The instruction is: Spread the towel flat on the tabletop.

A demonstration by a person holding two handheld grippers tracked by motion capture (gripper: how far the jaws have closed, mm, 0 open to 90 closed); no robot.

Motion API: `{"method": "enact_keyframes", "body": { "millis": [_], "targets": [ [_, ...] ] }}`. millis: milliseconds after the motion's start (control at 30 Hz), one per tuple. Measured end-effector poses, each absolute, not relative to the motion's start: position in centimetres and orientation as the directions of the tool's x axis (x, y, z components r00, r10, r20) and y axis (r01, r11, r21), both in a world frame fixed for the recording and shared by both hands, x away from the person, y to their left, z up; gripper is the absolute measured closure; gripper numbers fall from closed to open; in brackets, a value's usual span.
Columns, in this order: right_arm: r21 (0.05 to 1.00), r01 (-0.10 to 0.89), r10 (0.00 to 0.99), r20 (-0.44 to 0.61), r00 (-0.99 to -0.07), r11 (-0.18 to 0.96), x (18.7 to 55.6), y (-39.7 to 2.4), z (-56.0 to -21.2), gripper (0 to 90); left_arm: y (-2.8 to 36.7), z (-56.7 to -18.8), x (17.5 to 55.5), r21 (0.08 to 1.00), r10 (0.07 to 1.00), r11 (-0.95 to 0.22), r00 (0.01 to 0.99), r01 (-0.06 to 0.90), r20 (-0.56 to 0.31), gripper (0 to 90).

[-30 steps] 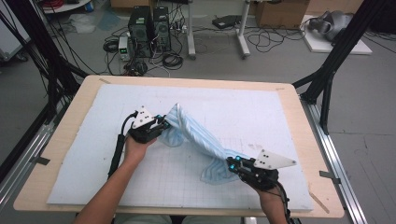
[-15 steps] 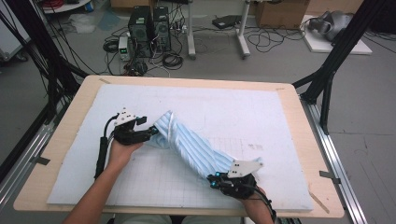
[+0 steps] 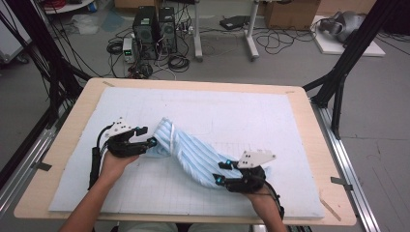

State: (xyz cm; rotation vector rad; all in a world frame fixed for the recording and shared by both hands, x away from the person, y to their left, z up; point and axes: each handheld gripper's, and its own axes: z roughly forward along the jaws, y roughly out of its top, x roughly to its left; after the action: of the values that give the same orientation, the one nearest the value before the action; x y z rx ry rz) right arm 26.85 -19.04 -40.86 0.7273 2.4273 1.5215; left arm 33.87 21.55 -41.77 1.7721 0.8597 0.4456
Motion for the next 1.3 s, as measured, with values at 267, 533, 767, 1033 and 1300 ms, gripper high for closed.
{"method": "enact_keyframes", "body": {
  "millis": [267, 533, 767, 1033, 1300],
  "targets": [
    [0.865, 0.36, 0.625, 0.07, -0.777, 0.351, 33.4, -17.3, -39.7, 39.5, 22.4, -42.4, 33.2, 0.918, 0.735, -0.181, 0.668, 0.354, -0.113, 38.3],
    [0.75, 0.436, 0.553, 0.113, -0.825, 0.497, 37.9, -12.6, -43.0, 41.7, 22.2, -42.6, 33.3, 0.918, 0.736, -0.177, 0.667, 0.355, -0.116, 38.6],
    [0.74, 0.378, 0.484, 0.081, -0.871, 0.556, 37.6, -12.1, -42.9, 84.7, 22.0, -42.7, 33.4, 0.919, 0.736, -0.178, 0.667, 0.351, -0.113, 38.6],
    [0.822, 0.334, 0.593, -0.005, -0.805, 0.461, 36.1, -16.4, -39.7, 85.3, 22.0, -42.5, 33.3, 0.925, 0.736, -0.172, 0.668, 0.34, -0.109, 37.3],
    [0.86, 0.311, 0.67, -0.047, -0.741, 0.405, 33.9, -20.7, -37.8, 85.3, 21.5, -42.4, 33.3, 0.93, 0.729, -0.163, 0.675, 0.33, -0.112, 37.6]
  ]
}}
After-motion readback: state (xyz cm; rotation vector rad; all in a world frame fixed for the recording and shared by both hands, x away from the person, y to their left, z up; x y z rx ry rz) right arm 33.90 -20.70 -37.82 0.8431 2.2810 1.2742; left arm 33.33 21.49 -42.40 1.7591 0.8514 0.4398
